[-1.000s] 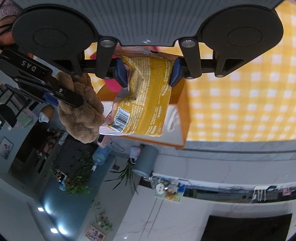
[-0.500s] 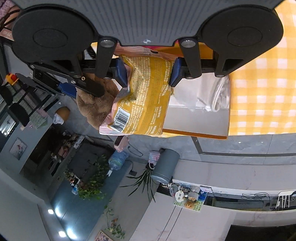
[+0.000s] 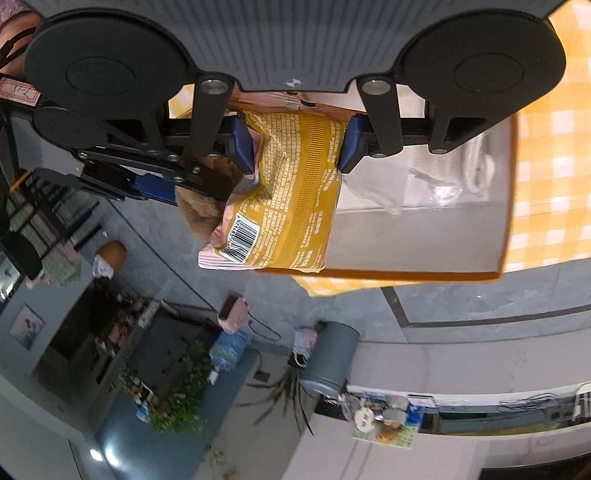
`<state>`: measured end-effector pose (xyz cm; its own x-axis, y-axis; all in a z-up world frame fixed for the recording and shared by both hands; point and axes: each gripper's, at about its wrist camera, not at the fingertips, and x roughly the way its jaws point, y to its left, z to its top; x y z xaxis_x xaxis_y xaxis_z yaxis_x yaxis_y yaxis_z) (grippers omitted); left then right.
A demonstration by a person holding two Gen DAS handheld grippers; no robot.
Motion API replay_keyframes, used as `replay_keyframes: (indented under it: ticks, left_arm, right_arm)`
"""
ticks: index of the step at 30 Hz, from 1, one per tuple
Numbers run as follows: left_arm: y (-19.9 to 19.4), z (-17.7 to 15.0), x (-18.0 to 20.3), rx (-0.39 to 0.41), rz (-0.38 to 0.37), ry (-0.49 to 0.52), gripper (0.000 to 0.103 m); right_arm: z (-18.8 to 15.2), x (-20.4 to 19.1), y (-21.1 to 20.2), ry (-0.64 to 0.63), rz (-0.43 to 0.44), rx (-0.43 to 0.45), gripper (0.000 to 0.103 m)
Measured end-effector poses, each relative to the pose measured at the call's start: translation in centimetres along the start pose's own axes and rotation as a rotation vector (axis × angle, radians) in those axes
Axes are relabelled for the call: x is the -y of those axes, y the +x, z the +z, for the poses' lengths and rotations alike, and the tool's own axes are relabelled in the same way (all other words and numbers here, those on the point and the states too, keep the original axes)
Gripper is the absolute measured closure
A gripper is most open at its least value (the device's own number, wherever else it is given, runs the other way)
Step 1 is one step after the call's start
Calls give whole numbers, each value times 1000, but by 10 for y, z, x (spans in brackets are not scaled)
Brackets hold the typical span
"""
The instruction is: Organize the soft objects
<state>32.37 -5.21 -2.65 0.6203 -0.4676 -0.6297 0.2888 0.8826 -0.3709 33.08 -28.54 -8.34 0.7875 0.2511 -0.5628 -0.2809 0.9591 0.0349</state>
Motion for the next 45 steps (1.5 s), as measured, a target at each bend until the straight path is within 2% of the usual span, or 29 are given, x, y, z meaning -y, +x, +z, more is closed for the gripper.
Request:
replay_keyframes:
  ticks: [8, 17, 20, 22, 26, 29, 31, 36, 38, 40, 45]
  left_arm:
    - [20, -8, -3, -61, 47, 6, 47]
    - [18, -16, -8, -80, 116, -2, 44]
    - [10, -15, -9, -73, 117, -27, 30]
    - [2, -12, -8, -60, 112, -35, 25]
    - [-21, -6, 3, -12, 130, -6, 21]
    - [-45, -6, 13, 44, 142, 15, 21]
    - [-63, -6, 20, 94, 149, 22, 21]
    - [-114, -12, 36, 224, 171, 69, 21]
    - [-137, -17, 43, 284, 183, 96, 21]
    - [-160, -24, 49, 333, 195, 120, 22]
    - [-213, -52, 59, 413, 233, 141, 22]
  right_arm:
    - [-11, 3, 24, -33, -15, -68, 58]
    - [-6, -3, 17, -120, -10, -99, 49]
    - [-2, -8, 8, -154, -7, -108, 46]
    - [1, -12, 2, -178, -14, -114, 41]
    - [5, -15, -15, -182, -22, -117, 38]
    - [11, -15, -33, -140, -8, -107, 30]
    - [15, -15, -47, -113, 3, -95, 24]
    - [23, -23, -91, -91, 40, -47, 17]
    - [24, -31, -111, -93, 61, -27, 16]
    - [24, -38, -131, -87, 74, -11, 11]
    - [12, -56, -179, -84, 121, 53, 9]
